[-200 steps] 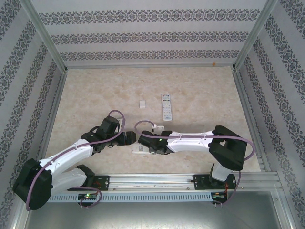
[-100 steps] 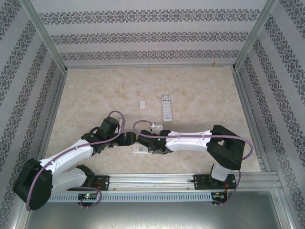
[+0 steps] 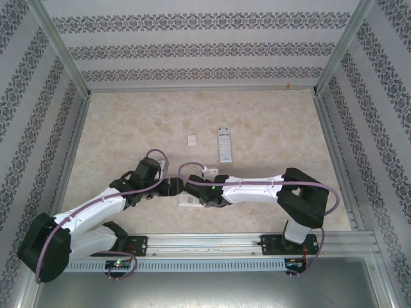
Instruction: Load the batteries into the remote control
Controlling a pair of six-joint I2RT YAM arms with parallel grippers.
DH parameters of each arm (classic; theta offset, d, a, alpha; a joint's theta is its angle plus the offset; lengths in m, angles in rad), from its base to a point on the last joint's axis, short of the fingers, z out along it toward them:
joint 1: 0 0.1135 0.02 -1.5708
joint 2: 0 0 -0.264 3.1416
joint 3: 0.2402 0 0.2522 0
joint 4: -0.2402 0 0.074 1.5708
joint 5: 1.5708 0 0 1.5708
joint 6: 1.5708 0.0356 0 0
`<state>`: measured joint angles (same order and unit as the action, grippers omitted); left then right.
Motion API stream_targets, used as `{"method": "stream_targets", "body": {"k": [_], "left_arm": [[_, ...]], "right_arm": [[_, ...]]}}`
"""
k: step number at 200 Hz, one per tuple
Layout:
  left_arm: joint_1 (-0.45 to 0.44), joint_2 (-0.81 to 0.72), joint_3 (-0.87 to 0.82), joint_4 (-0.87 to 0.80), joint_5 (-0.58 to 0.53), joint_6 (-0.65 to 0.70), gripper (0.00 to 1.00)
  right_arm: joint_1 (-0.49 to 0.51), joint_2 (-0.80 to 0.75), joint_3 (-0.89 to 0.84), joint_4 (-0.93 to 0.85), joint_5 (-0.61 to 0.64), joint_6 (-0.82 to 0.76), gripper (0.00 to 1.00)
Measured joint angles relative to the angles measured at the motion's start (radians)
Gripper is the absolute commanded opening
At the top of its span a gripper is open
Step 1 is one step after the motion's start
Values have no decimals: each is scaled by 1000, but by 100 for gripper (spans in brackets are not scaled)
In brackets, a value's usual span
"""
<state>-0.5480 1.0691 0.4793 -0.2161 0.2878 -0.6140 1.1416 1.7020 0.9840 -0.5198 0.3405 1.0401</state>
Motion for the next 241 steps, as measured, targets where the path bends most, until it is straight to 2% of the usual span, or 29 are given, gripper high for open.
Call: {"method": "stream_targets", "body": {"k": [49, 77, 132, 241], "left_arm": [[0, 22, -14, 8, 53, -19, 70], [0, 67, -25, 28, 110, -35, 65], [0, 140, -35, 51, 188, -61, 60], [0, 169, -63, 94, 229, -90, 48]], "right_arm": [[-23, -79, -18, 14, -40, 69, 23], [-61, -91, -54, 30, -85, 117, 23], [-66, -89, -60, 34, -145, 143, 21], [-64, -54, -54, 48, -180, 151, 15]]}}
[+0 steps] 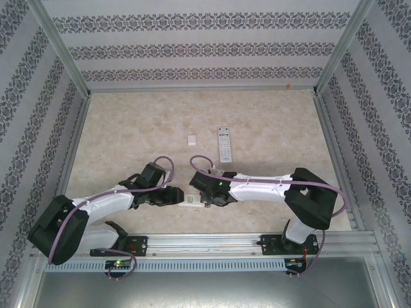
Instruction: Load the batteries into the remote control
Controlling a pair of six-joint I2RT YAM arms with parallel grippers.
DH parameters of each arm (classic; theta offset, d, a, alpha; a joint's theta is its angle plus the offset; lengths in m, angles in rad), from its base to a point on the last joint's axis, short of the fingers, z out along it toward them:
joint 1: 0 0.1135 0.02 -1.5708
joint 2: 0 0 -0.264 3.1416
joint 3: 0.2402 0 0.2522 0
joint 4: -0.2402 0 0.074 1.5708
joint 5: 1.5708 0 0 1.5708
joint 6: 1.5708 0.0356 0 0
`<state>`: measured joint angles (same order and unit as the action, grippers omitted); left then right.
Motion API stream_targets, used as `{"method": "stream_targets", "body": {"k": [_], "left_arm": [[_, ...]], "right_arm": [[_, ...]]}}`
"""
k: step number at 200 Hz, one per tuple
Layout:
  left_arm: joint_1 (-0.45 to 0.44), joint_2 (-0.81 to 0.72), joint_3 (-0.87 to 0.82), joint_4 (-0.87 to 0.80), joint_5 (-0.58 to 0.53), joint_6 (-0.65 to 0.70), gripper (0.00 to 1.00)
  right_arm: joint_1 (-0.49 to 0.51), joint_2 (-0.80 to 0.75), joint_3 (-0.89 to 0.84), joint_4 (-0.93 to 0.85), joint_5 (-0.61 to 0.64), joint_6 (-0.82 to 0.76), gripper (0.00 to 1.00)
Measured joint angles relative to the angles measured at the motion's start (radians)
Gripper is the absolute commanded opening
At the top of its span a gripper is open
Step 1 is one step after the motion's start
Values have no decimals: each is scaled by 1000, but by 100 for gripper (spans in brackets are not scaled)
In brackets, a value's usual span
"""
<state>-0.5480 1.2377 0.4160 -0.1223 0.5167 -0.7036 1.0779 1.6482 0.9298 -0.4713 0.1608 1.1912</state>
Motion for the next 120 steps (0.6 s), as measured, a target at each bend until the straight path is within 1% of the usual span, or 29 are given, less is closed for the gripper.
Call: {"method": "stream_targets", "body": {"k": [29, 64, 120], "left_arm": [[0, 2, -8, 14, 7, -10, 48], [0, -1, -23, 42, 7, -28, 48], [0, -53, -80, 109, 2, -50, 48]], "right_arm": [[0, 8, 9, -10, -8, 15, 16], [0, 21, 24, -27, -22, 39, 13], [12, 84, 90, -103, -28, 37, 13]]}}
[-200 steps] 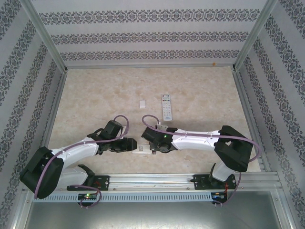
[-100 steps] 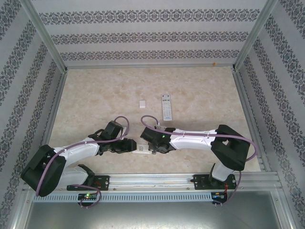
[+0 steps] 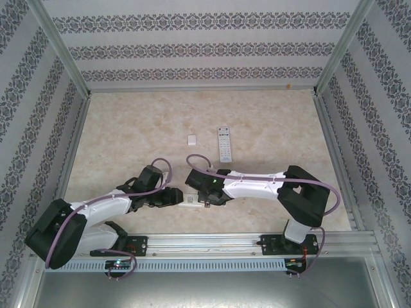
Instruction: Load the batteries into the remote control
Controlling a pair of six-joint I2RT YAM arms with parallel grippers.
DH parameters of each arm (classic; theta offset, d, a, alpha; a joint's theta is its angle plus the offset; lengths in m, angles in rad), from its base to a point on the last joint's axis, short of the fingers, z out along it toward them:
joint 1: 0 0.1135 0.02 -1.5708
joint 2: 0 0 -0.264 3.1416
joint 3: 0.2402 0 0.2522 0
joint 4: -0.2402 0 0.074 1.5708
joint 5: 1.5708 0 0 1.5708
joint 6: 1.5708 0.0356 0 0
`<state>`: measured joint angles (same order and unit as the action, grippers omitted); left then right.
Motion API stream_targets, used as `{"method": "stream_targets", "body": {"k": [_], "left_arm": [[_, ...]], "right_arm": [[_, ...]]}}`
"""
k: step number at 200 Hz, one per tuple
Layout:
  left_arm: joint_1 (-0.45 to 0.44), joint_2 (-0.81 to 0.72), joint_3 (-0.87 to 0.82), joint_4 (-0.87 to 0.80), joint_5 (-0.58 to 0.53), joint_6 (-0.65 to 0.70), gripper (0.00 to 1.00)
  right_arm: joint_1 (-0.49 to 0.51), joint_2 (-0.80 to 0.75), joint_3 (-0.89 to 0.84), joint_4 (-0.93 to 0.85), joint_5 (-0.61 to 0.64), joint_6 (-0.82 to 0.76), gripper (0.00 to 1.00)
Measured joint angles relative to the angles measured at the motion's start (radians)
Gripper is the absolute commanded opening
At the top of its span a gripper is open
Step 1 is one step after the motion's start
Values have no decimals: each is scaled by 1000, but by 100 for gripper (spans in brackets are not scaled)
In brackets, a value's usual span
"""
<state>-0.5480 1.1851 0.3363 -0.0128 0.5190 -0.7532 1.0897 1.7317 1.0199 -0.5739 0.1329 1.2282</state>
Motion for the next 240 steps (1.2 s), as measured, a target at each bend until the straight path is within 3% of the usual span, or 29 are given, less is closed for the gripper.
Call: {"method": "stream_targets", "body": {"k": [46, 95, 127, 161, 188, 211, 240], "left_arm": [[-2, -81, -63, 38, -23, -46, 48], [-8, -121, -96, 74, -49, -86, 51], [-11, -127, -93, 82, -45, -100, 67], [-16, -173, -87, 72, -81, -87, 87], [-16, -259, -85, 23, -165, -65, 93], [-16, -330, -65, -31, -241, -36, 96], [-16, -403, -14, -94, -327, 8, 98]], "right_arm": [[14, 17, 4, -10, -18, -5, 13], [5, -2, -3, -3, -25, -58, 22], [-39, -14, -8, -2, -91, -120, 24], [-108, -45, 2, -10, -132, -216, 33], [-179, -89, 89, -10, -103, -389, 58], [-236, -40, 272, -5, -46, -670, 79], [-276, 158, 571, -10, 45, -1051, 86]]}}
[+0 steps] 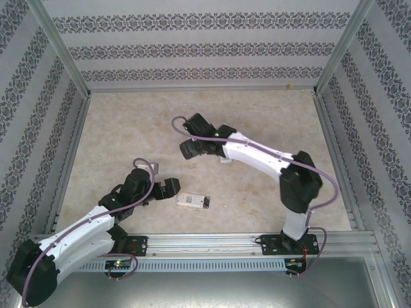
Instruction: Load the batteries into the remote control
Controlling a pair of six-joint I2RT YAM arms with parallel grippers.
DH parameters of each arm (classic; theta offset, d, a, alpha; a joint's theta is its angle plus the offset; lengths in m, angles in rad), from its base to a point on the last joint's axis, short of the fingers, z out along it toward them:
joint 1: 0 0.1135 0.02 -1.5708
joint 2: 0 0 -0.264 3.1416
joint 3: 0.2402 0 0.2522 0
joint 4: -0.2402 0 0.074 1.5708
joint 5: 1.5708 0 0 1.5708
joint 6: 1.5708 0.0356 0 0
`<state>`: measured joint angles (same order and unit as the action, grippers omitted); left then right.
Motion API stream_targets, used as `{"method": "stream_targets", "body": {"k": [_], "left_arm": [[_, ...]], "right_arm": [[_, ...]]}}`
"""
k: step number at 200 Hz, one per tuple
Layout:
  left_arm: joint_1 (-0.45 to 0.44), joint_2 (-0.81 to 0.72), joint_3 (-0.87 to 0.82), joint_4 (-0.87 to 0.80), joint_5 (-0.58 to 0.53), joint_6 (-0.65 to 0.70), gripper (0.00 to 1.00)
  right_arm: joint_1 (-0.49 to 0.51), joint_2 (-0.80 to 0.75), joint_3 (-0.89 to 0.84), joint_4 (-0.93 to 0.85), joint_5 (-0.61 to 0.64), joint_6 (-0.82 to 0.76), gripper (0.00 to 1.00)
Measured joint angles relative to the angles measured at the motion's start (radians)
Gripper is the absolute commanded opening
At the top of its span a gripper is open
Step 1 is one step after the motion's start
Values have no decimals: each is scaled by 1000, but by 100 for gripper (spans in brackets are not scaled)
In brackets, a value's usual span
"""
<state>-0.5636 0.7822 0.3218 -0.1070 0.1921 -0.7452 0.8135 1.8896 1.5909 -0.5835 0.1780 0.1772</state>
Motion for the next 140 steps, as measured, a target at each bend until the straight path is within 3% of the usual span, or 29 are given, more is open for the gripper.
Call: {"method": "stream_targets", "body": {"k": [32, 60, 101, 140], "left_arm": [[0, -64, 32, -49, -82, 47, 99], [1, -90, 32, -79, -108, 70, 100], [1, -90, 32, -82, -100, 92, 100], [1, -66, 20, -75, -95, 91, 100]], "right_arm": [[-48, 237, 238, -59, 24, -352, 89], [-112, 424, 455, -168, -18, -569, 89], [-184, 617, 750, -351, -121, -764, 85], [-203, 674, 802, -454, -227, -868, 83]]}}
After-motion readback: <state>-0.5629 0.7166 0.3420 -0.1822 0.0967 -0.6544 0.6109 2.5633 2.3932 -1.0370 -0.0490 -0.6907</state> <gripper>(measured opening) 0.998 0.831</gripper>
